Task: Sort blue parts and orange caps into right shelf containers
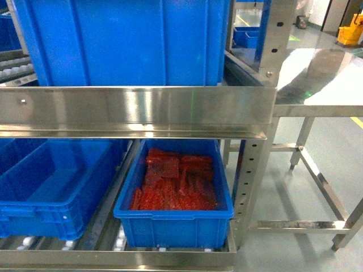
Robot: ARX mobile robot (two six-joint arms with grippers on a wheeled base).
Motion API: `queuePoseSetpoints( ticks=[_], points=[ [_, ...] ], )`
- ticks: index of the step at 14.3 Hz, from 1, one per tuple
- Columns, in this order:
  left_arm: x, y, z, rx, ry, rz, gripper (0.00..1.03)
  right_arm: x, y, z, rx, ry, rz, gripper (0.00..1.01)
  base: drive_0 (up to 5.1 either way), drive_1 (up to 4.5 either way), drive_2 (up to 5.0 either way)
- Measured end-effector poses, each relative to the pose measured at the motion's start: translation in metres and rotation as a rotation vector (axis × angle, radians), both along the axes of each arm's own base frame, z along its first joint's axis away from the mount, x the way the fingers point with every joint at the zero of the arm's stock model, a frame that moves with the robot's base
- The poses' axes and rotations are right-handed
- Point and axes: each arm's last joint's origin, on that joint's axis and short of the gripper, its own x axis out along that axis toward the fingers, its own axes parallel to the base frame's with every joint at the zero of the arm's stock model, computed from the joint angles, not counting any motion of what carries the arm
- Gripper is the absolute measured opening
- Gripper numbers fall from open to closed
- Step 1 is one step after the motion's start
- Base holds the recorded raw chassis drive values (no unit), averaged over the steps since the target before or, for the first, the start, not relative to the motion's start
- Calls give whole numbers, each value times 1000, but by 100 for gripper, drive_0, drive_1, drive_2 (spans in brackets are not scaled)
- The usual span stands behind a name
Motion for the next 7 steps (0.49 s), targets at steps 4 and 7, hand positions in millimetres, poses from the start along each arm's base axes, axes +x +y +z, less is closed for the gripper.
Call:
queuePoseSetpoints(
  ticks=[4,7],
  points=[
    [0,0,0,0,-1,-1,41,0,0,0,0,-1,0,42,-504,236,236],
    [0,0,0,0,0,-1,41,0,0,0,0,-2,0,42,-501,239,239]
  ],
)
